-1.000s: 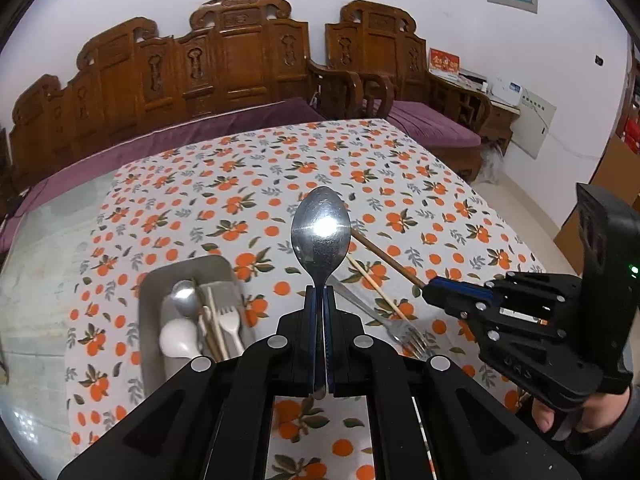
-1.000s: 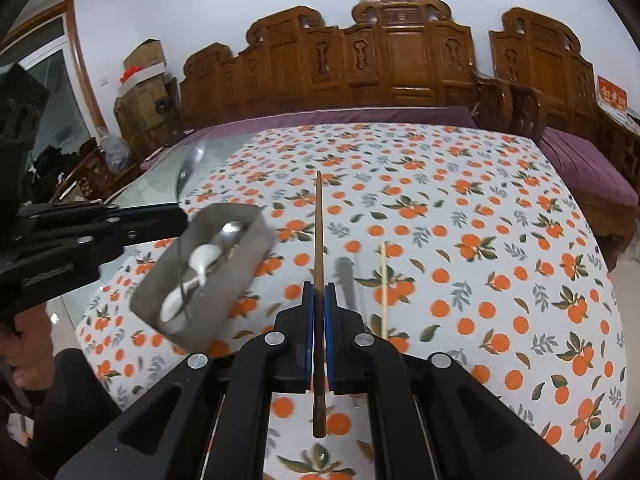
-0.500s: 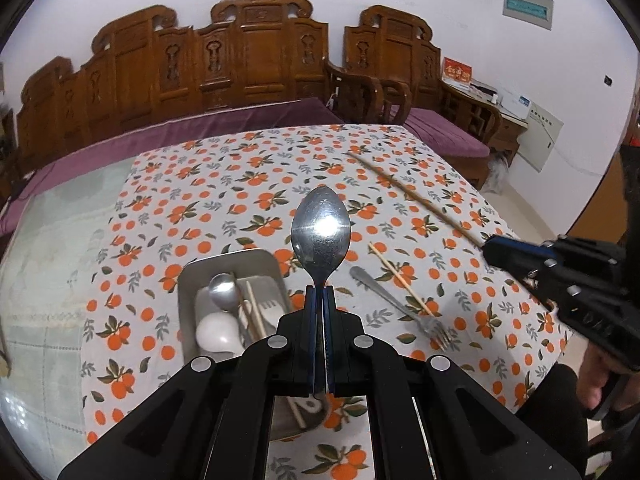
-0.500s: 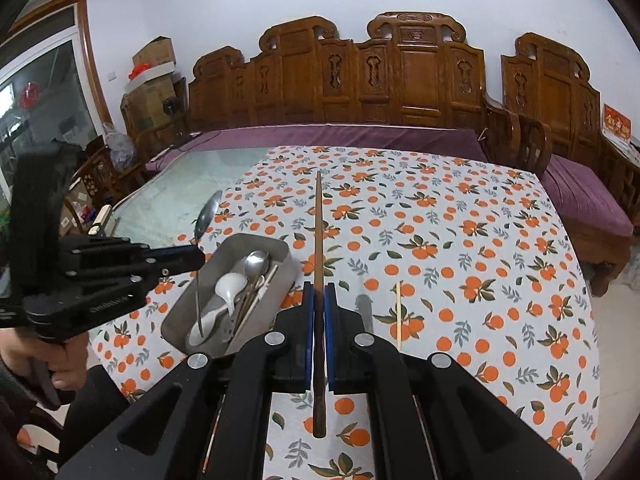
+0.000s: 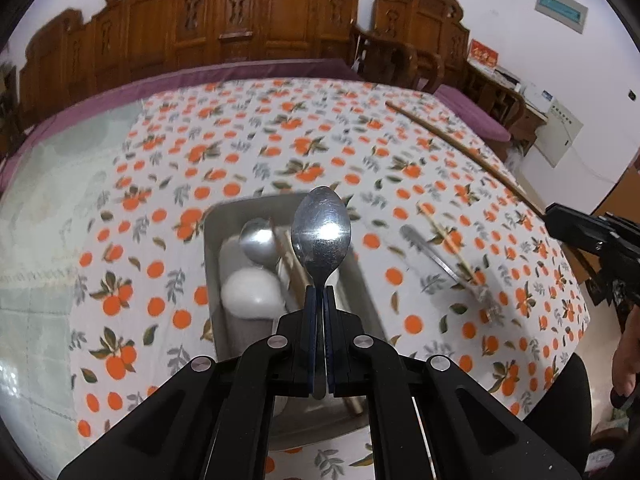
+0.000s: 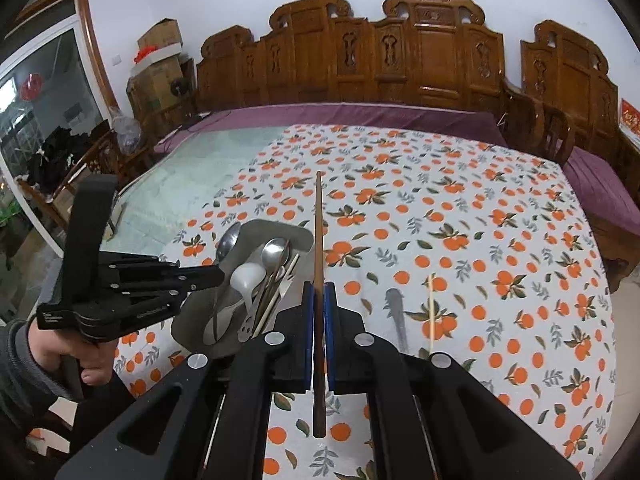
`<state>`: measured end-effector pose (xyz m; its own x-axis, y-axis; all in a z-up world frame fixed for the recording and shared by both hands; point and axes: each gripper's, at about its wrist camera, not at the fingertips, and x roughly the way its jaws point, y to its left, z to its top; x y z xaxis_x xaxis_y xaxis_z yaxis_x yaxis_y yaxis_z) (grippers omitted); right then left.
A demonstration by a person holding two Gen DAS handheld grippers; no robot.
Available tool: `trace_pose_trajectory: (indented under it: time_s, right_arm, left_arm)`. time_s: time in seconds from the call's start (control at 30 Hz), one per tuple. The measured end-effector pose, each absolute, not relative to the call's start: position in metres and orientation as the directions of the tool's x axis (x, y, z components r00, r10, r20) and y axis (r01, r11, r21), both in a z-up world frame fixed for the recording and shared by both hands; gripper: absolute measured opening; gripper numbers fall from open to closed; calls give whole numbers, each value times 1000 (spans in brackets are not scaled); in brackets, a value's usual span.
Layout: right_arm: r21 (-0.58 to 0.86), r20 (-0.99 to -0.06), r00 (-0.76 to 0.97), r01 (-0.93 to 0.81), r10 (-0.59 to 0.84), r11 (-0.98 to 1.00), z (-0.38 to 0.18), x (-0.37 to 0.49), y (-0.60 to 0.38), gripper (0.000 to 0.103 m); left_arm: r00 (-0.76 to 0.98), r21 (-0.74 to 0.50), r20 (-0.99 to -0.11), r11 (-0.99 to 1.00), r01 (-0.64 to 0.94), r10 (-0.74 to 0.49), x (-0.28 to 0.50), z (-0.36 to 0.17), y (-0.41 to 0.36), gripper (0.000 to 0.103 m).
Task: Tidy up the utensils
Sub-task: 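Carry the metal spoon into the tray and open the left tool, then lower the chopstick into the tray and open the right tool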
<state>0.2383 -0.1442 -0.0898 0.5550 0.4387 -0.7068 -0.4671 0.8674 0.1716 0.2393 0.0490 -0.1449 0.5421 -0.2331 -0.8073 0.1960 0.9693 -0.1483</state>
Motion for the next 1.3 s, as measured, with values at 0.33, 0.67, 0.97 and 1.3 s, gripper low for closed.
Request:
trace_pose_trajectory:
  time_s: [0.33, 0.67, 0.97, 1.3]
  right_arm:
    - [174, -729, 525, -480, 440, 860, -103, 242, -129, 6]
    - [172, -742, 500, -502, 447, 848, -112, 235, -117, 6]
    - [196, -758, 448, -536, 473, 821, -128, 233, -83, 6]
    - [199, -805, 392, -530, 446, 824, -158, 244, -44, 6]
  left_arm:
    - [494, -150, -844, 976, 159, -210, 255, -177, 57, 3]
    - [487, -146, -854, 982, 119, -186, 262, -188, 63, 4]
    - [551, -129, -819, 987, 95, -160, 230, -153, 88, 17]
    - [609, -105, -786, 994, 41, -108, 203, -124, 126, 33]
